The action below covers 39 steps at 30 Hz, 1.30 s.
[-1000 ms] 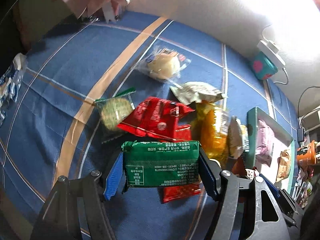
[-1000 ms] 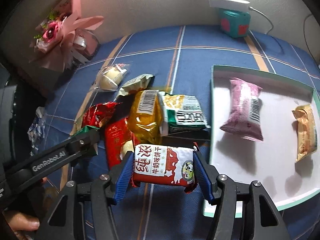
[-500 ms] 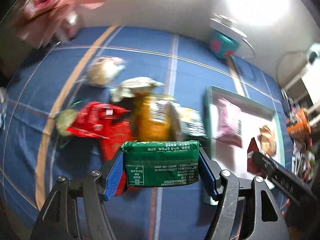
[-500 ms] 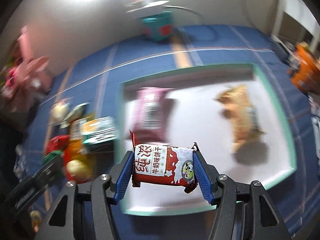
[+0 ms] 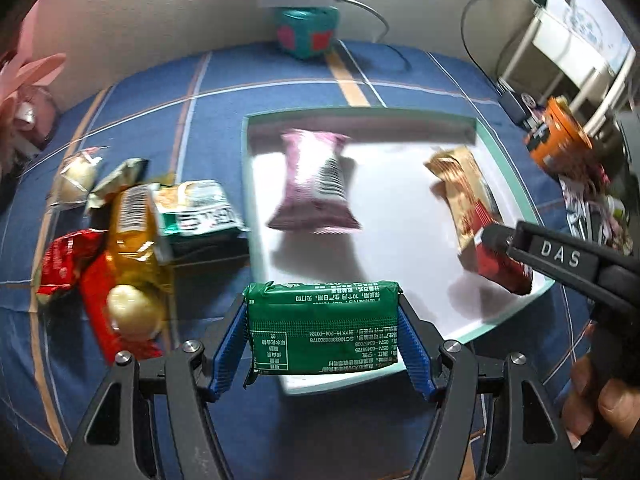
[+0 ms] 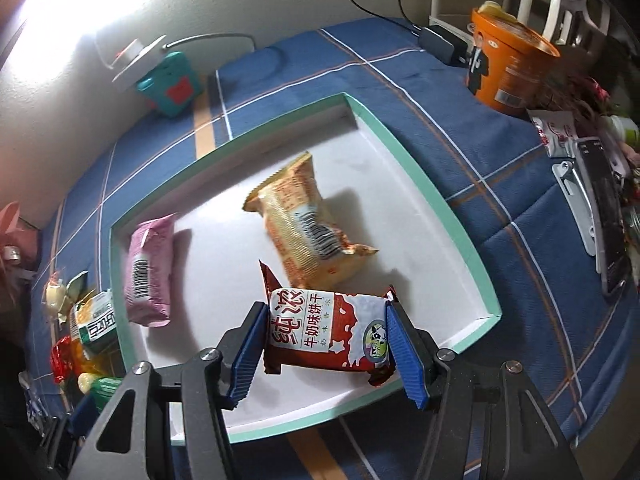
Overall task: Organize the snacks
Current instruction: 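Carry both packs into the white tray and open both grippers, then move both grippers back to the snack pile toward the yellow bag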
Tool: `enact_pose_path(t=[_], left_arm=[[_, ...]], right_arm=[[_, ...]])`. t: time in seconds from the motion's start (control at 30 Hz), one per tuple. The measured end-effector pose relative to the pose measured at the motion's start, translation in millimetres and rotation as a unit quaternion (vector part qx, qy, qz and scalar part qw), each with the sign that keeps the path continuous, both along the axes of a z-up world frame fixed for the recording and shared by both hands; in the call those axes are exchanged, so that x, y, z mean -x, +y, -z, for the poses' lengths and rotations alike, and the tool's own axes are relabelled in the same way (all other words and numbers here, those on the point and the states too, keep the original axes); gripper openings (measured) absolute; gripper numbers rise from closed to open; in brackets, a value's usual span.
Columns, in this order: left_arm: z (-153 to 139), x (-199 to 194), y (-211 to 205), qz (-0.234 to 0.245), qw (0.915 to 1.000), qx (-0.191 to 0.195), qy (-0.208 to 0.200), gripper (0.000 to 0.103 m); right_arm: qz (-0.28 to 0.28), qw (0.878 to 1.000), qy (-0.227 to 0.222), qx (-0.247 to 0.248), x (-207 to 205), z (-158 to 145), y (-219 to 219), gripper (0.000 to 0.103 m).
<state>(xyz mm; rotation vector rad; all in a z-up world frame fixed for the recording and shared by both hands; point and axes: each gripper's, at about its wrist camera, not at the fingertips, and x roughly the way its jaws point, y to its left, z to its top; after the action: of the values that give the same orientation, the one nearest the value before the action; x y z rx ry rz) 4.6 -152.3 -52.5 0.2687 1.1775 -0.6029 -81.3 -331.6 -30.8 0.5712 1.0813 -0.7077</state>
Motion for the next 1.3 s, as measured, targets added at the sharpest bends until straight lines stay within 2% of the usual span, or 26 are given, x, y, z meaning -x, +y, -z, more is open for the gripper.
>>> enact_pose_path(t=[0.27,0.43,0.5,0.57,0.7,0.87,1.0,1.3], left_arm=[[16,-1,-7,0.001,1.0000,-0.002,0.005,0.071],[12,-3,-1,-0.007,0.9999,0.011,0.007,0.074],[9,-5,0,-0.010,0.9999,0.013,0.004,0.081],[7,-8,3,-0.016,0.9997,0.016,0.005,0.085],[7,-18,19,-0.054,0.9985,-0.004,0.008,0.085],[6,-36,48,-0.122,0.9925,-0.010,0.012,0.086],[2,-53,80,-0.182,0.9831,-0.013,0.005,0.096],[-3,-73,127,-0.238,0.9706,-0.030,-0.014,0.096]], right_arm=[[-0.010,1.000,0.005,-0.011,-2,4,3,0.062],[-0.012,1.000,0.004,-0.008,-2,4,4,0.063],[-0.012,1.000,0.004,-0.010,-2,4,4,0.064],[-0.010,1.000,0.004,-0.010,-2,4,4,0.067],[-0.010,1.000,0.008,-0.008,-5,6,3,0.078],[-0.025,1.000,0.012,-0.001,-11,6,11,0.081],[-0.054,0.998,0.011,0.008,-20,4,27,0.083],[-0.125,0.992,-0.001,0.010,-40,-1,69,0.084]])
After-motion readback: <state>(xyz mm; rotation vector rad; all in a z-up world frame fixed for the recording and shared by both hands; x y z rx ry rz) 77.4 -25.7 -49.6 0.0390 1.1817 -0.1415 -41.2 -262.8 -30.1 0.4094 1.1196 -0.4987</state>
